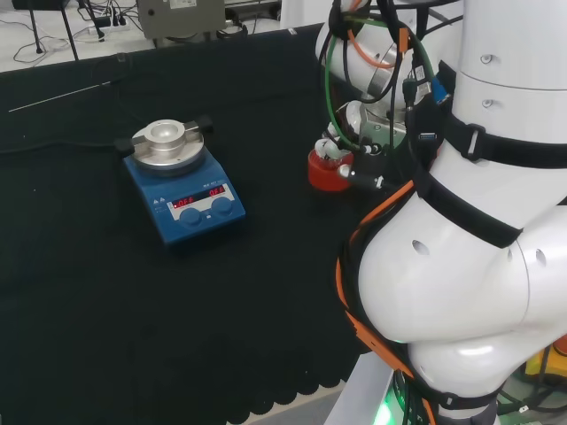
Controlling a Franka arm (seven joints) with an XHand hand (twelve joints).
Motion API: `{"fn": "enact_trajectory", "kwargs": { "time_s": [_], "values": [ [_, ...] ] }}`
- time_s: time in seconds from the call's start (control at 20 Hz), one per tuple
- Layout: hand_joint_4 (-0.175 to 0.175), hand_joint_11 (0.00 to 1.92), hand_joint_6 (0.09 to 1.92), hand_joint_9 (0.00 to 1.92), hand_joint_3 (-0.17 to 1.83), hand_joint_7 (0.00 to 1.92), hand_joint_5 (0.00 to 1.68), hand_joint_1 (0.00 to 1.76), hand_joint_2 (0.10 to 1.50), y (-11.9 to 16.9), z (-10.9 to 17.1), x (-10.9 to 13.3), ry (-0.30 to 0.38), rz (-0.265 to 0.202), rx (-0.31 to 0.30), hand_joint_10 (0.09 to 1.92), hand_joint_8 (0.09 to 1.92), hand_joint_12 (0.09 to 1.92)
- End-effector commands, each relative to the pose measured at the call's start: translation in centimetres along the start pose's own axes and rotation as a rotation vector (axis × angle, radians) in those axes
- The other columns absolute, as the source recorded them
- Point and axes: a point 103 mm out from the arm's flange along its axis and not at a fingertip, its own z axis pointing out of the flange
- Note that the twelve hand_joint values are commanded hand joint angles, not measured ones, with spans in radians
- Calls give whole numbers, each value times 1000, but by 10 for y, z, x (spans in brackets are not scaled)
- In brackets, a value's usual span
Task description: Pick up the round-bottom flask.
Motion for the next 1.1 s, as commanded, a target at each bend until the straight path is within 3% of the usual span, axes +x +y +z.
{"fn": "enact_trajectory", "kwargs": {
  "time_s": [0.05, 0.45, 0.7, 1.1],
  "values": [
    [95, 69, 1066, 600, 653, 456, 1045, 1075, 770, -1, -13, 6, -5, -15, 7, 623, 642, 1374],
    [93, 78, 1055, 609, 689, 455, 1061, 1082, 745, -7, -56, 30, -21, -40, 7, 626, 643, 1375],
    [94, 87, 1046, 614, 707, 454, 1071, 1086, 730, -12, -74, 43, -46, -53, 32, 626, 643, 1374],
    [93, 100, 1042, 625, 719, 458, 1077, 1089, 722, -19, -101, 62, -43, -86, 15, 627, 645, 1374]
  ]
}}
